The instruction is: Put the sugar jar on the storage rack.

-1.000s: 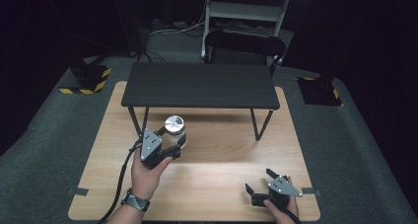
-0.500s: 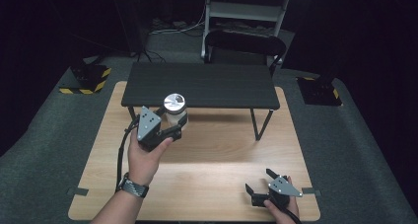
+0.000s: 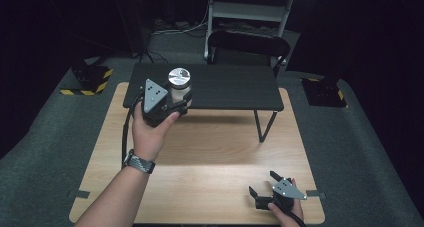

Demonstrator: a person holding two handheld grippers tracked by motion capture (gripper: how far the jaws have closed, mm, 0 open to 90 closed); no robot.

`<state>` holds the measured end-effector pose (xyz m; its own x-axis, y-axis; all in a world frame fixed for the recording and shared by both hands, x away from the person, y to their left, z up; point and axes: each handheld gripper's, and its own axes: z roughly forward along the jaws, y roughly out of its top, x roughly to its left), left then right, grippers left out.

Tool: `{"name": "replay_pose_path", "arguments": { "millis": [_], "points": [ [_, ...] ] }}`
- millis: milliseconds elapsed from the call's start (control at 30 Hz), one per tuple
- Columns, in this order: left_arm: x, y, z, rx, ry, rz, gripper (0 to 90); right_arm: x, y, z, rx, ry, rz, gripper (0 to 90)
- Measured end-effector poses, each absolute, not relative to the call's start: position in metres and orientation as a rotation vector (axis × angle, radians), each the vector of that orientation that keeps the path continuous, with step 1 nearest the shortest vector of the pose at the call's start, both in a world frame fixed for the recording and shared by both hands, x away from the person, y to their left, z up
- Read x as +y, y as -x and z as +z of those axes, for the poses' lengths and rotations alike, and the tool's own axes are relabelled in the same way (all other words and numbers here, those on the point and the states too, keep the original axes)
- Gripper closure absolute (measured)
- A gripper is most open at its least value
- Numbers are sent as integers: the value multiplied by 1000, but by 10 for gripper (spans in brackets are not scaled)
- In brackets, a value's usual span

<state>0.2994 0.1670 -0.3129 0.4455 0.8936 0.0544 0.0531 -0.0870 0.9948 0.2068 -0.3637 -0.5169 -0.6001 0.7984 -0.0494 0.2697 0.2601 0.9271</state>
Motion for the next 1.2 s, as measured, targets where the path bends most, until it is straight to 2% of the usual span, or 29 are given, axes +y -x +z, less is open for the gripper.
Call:
{"name": "replay_pose_path", "arguments": {
  "millis": [267, 567, 1200],
  "points": [
    [161, -326, -311, 895, -1496, 902, 307, -364, -207, -517, 2017, -956, 1329, 6],
    [158, -358, -320, 960, -1473, 848, 307, -365, -206, -517, 2019, -951, 1335, 6],
    [144, -381, -330, 1009, -1500, 844, 307, -366, -207, -518, 2022, -935, 1342, 6]
  ]
}}
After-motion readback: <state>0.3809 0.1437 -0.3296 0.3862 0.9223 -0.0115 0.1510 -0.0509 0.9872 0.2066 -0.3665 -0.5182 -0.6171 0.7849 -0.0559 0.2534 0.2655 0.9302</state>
